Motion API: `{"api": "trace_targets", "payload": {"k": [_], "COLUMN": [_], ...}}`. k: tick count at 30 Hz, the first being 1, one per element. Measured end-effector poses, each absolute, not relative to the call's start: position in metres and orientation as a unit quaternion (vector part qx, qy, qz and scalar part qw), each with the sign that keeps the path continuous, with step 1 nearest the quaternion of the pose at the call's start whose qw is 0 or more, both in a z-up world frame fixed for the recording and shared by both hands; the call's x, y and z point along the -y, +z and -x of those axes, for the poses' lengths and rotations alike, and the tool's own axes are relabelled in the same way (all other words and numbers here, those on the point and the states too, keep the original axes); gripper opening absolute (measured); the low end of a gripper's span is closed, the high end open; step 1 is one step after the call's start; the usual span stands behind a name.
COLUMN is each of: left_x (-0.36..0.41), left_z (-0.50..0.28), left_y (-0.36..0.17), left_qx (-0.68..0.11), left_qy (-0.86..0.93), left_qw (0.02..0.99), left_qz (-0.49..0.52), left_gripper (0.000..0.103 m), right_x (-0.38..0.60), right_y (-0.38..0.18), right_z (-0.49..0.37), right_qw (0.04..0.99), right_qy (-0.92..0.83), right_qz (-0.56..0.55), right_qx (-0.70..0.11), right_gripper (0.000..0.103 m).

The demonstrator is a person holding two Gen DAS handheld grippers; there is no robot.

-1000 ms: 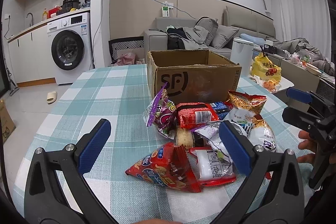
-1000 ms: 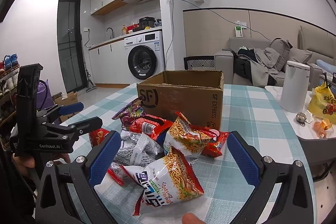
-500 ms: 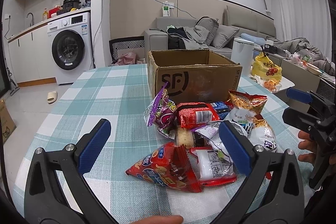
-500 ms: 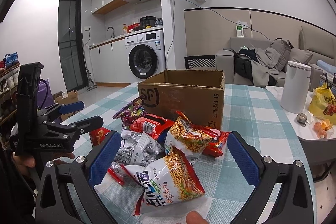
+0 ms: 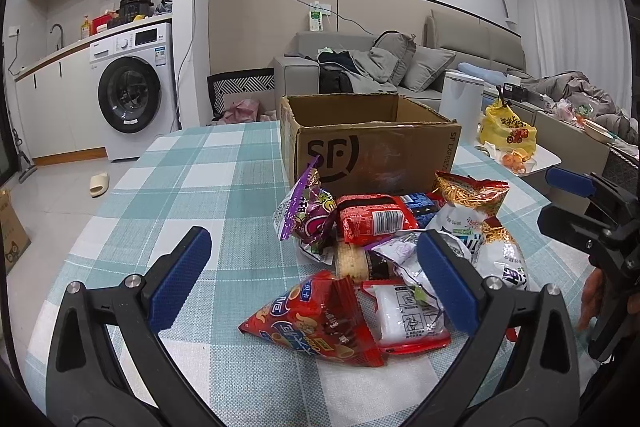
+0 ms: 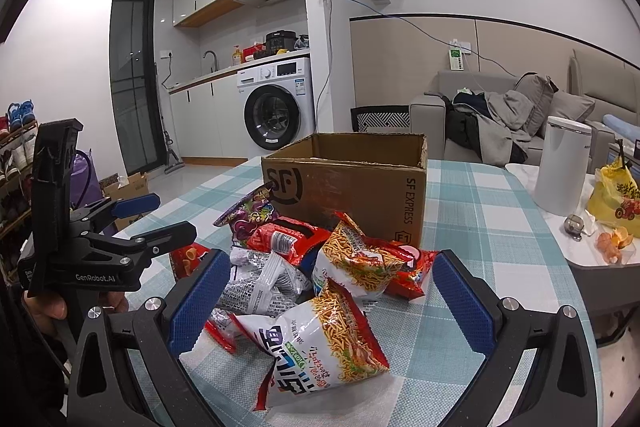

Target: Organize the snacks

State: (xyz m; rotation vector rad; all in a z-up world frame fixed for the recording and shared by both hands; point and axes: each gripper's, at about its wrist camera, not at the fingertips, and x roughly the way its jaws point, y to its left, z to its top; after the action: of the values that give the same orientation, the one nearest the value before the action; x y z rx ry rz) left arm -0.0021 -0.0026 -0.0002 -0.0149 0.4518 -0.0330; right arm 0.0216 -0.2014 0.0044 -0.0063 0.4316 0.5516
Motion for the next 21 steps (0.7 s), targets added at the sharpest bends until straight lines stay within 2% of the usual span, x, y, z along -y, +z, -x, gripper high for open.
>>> {"api": "trace_targets", "payload": {"k": [21], "left_x": [0.0016], "left_z": [-0.0002], "left_y": [-0.0013], "left_qx": [-0.231], "left_qy": [-0.008], "left_qw": [0.973], "left_qz": [0.009], "left_gripper": [0.102], "right_x": [0.1986], "right_y": [0.0042], "right_z": [-0.0223], "right_qw": [0.941], "right_qy": [0.257], "right_qz": [0.009], "right_qx": [-0.22], "right_gripper": [0.103]}}
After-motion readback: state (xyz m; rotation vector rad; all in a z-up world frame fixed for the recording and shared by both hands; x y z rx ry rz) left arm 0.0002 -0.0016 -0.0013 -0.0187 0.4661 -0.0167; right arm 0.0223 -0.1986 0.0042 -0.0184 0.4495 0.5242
